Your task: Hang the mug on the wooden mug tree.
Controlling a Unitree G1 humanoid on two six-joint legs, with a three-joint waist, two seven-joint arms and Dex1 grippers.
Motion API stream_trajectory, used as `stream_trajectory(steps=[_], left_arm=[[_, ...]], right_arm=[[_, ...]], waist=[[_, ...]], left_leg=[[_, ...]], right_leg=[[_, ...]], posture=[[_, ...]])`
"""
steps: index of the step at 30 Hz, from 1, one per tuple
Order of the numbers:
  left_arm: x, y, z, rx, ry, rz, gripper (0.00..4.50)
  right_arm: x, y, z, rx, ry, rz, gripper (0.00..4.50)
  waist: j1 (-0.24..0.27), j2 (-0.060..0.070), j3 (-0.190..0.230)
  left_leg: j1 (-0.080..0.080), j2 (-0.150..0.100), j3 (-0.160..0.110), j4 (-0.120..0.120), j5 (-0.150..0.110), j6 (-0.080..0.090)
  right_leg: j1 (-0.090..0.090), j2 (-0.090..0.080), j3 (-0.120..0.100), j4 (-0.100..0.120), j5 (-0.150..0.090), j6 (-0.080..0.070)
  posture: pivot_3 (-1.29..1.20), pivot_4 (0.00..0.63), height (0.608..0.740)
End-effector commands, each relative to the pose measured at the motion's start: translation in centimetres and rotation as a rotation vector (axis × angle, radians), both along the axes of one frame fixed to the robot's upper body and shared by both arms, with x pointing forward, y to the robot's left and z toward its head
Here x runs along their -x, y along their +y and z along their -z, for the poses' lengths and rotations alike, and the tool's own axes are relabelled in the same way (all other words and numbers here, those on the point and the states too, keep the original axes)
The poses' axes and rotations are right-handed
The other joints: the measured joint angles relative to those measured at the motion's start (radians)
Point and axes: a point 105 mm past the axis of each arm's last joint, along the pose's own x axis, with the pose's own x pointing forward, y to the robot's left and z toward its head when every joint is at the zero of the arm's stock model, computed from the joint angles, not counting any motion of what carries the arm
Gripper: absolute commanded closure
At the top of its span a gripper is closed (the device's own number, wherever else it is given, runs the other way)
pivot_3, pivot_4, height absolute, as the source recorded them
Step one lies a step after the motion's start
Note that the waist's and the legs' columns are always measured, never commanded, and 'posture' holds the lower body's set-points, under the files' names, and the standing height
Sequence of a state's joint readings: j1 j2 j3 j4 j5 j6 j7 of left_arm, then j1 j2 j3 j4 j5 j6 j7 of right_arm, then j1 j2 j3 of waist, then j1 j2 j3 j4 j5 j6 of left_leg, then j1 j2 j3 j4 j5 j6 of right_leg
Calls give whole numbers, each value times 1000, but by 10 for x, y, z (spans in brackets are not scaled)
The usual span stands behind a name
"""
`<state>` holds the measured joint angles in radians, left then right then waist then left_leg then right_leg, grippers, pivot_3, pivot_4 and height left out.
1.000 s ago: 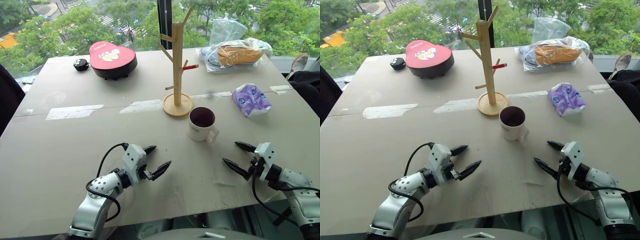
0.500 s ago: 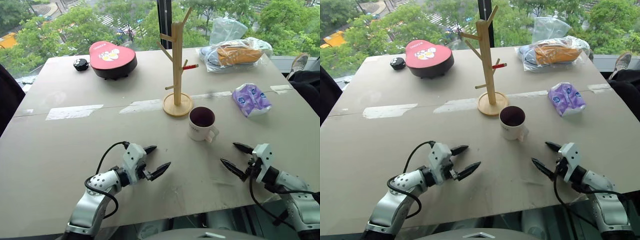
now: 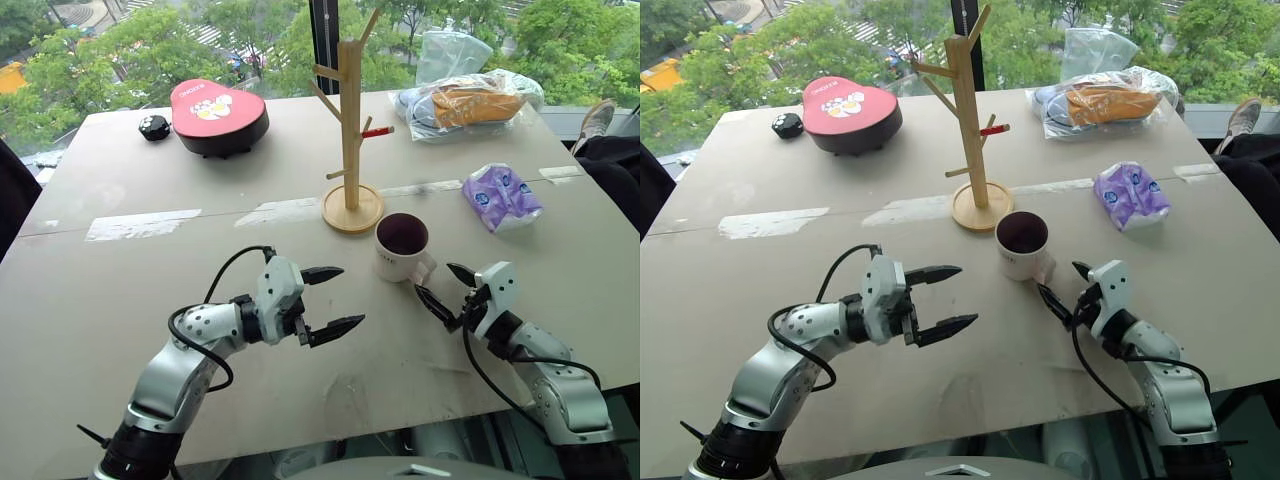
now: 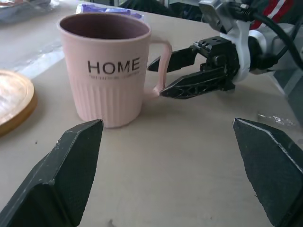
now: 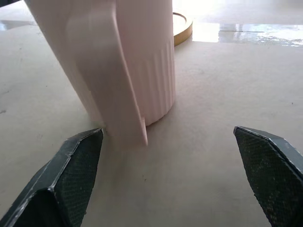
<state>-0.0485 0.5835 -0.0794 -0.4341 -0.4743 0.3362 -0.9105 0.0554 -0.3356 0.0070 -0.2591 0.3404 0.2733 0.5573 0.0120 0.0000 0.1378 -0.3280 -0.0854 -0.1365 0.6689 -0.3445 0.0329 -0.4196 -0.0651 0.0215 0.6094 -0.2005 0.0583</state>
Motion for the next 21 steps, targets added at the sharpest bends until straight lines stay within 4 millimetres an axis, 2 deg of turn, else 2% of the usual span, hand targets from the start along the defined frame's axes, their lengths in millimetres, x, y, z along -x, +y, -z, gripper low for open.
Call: stream_trajectory(steps=[1, 7, 8, 9, 16, 17, 21], left_arm=[[2, -2, -15, 12, -46, 14, 0], [-1, -3, -19, 3, -64, 4, 0], [-1, -2, -19, 0, -67, -1, 0], [-2, -2, -19, -3, -70, -6, 0], [-2, -3, -20, -3, -80, -10, 0], [-3, -3, -20, -4, -82, -10, 0], [-4, -2, -19, -5, -85, -12, 0]], right_arm=[[-3, 3, -10, -20, -32, -10, 36], [-12, 7, -8, -31, -42, 2, 36], [-13, 7, -7, -27, -42, 2, 549], [-12, 7, -6, -25, -40, 1, 791], [-10, 8, -2, -4, -34, -22, 4070], [-11, 8, -3, -8, -38, -17, 4401], [-14, 5, -9, -15, -58, -9, 4468]], waist=[[0, 0, 0], [0, 0, 0], [0, 0, 0], [0, 0, 0], [0, 0, 0], [0, 0, 0], [0, 0, 0]], left_leg=[[0, 0, 0, 0, 0, 0], [0, 0, 0, 0, 0, 0], [0, 0, 1, 0, 0, 0], [0, 0, 1, 0, 0, 0], [0, 0, 1, 0, 0, 0], [0, 0, 1, 0, 0, 0], [0, 0, 1, 0, 0, 0]], right_leg=[[0, 1, 0, 0, 0, 0], [0, 1, 1, 0, 0, 0], [0, 1, 1, 0, 0, 0], [0, 1, 1, 0, 0, 0], [0, 1, 1, 0, 0, 0], [0, 1, 1, 0, 0, 0], [-1, 1, 1, 0, 0, 0]], posture=[[0, 150, 740], [0, 150, 740], [0, 150, 740], [0, 150, 740], [0, 150, 740], [0, 150, 740], [0, 150, 740]])
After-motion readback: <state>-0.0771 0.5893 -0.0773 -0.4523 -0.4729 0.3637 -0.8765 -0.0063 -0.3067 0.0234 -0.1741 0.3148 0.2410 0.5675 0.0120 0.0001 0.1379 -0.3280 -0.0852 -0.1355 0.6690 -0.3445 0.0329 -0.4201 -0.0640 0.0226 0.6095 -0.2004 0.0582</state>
